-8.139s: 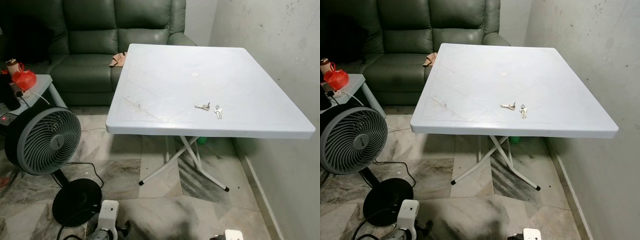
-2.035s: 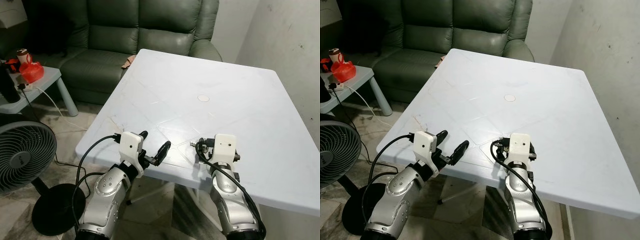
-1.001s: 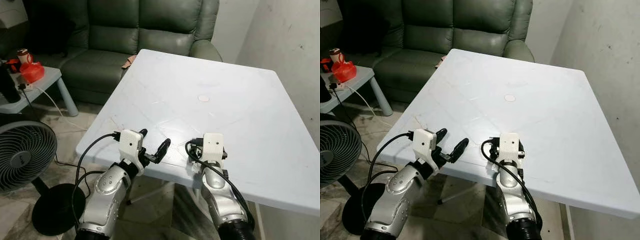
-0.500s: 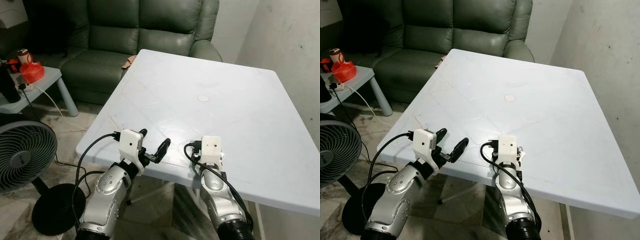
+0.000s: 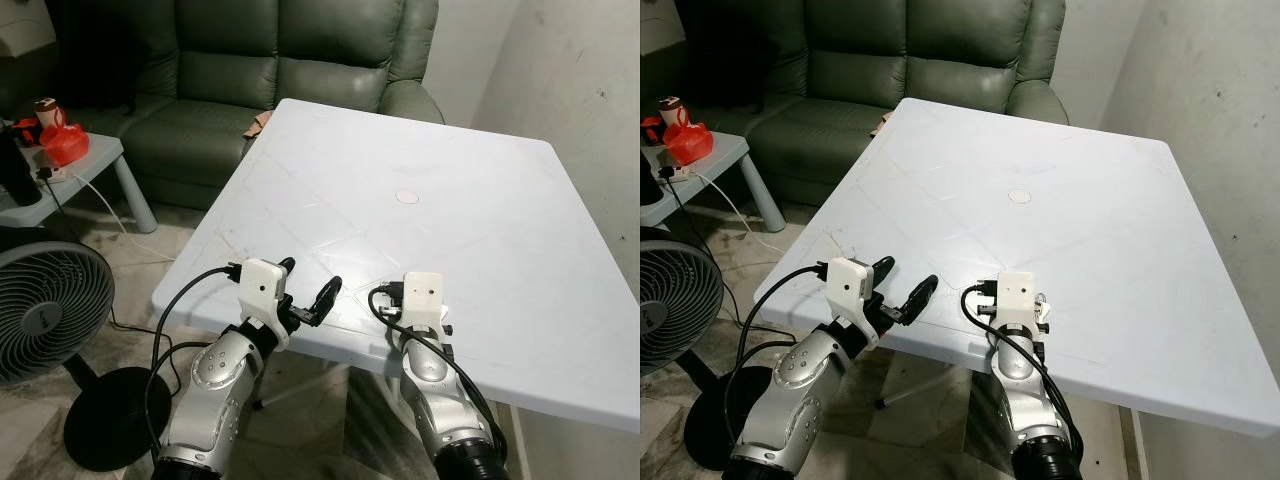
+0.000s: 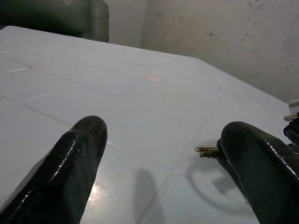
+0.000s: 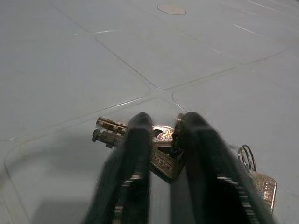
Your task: Hang keys on a hook
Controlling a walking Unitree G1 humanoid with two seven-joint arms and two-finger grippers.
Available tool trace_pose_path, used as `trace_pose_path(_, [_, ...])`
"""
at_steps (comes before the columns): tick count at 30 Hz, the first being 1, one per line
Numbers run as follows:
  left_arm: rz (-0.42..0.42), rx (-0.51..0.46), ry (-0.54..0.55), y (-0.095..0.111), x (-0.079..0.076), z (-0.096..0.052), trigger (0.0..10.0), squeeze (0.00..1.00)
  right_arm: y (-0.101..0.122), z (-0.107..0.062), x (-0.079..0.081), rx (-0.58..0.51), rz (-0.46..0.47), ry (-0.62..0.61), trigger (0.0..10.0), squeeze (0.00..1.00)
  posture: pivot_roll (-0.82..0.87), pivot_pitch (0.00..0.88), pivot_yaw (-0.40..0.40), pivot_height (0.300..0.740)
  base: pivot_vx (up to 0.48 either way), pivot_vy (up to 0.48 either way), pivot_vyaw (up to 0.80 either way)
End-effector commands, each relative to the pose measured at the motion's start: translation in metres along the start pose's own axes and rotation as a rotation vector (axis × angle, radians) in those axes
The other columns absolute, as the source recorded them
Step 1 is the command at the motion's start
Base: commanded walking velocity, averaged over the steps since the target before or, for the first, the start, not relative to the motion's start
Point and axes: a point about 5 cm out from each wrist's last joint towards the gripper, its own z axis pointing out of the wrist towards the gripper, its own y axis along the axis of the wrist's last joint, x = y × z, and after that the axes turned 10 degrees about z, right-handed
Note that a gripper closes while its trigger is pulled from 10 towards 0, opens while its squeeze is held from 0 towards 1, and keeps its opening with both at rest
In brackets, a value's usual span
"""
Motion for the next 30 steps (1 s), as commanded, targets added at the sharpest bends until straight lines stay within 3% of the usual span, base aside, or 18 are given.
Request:
trace_pose_path(1, [0.006, -0.016, -0.002, 0.006, -0.001, 0.003, 10.0, 0.0, 0.005, 0.003, 0.001, -0.014, 0.003, -0.008, 0.0, 0.0, 0.05, 0.0, -0.067, 0.732, 0.0, 0.0, 0.0])
trace_pose_path(23, [0.002, -0.019, -0.006, 0.006, -0.002, 0.004, 10.0, 0.0, 0.002, 0.005, -0.004, -0.013, -0.03, -0.073, 0.0, 0.0, 0.05, 0.0, -0.067, 0.732, 0.0, 0.0, 0.0])
trace_pose_path(30, [0.003, -0.019, -0.008, 0.006, -0.004, 0.005, 10.0, 0.0, 0.018, 0.006, -0.004, -0.095, 0.08, -0.07, 0.0, 0.0, 0.04, 0.0, -0.058, 0.732, 0.0, 0.0, 0.0])
